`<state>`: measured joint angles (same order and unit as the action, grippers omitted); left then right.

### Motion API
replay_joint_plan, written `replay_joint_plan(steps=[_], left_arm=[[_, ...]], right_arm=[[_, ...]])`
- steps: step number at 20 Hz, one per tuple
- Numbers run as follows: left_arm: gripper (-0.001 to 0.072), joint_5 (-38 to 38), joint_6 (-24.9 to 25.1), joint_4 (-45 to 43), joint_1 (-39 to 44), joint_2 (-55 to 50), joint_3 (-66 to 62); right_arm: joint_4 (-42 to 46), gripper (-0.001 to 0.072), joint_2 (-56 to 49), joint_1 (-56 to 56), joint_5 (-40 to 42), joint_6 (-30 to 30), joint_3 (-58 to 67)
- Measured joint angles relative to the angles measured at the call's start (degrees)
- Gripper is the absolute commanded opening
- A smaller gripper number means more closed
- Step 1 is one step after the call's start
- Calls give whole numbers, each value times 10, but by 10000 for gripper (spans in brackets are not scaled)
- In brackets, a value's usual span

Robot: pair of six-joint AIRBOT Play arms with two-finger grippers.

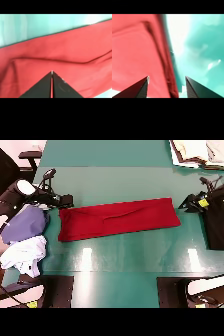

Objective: Fold the shirts.

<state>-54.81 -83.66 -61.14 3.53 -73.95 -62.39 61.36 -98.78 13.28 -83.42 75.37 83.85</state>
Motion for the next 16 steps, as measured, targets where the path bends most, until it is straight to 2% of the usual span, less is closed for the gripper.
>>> replay_joint_plan(steps=[4,5,7,8,9,13,16], left_arm=[[25,41,-7,17,47,-1,-1],[25,55,-15,19,62,-1,-1],[25,84,-27,24,92,-2,-1],[25,100,-33,28,107,-5,-2],[25,113,-36,34,120,-11,-2],[25,138,-43,71,164,-67,-28],[25,131,-43,88,197,-136,-79]], right_arm=[[-88,518,-24,33,12,-35,-48],[-109,444,-33,31,11,-41,-54],[-131,210,-50,16,13,-52,-61],[-136,61,-56,5,19,-60,-63],[-139,23,-59,-7,24,-68,-64],[-139,22,-42,-32,33,-86,-36],[-147,22,4,-42,9,-76,5]])
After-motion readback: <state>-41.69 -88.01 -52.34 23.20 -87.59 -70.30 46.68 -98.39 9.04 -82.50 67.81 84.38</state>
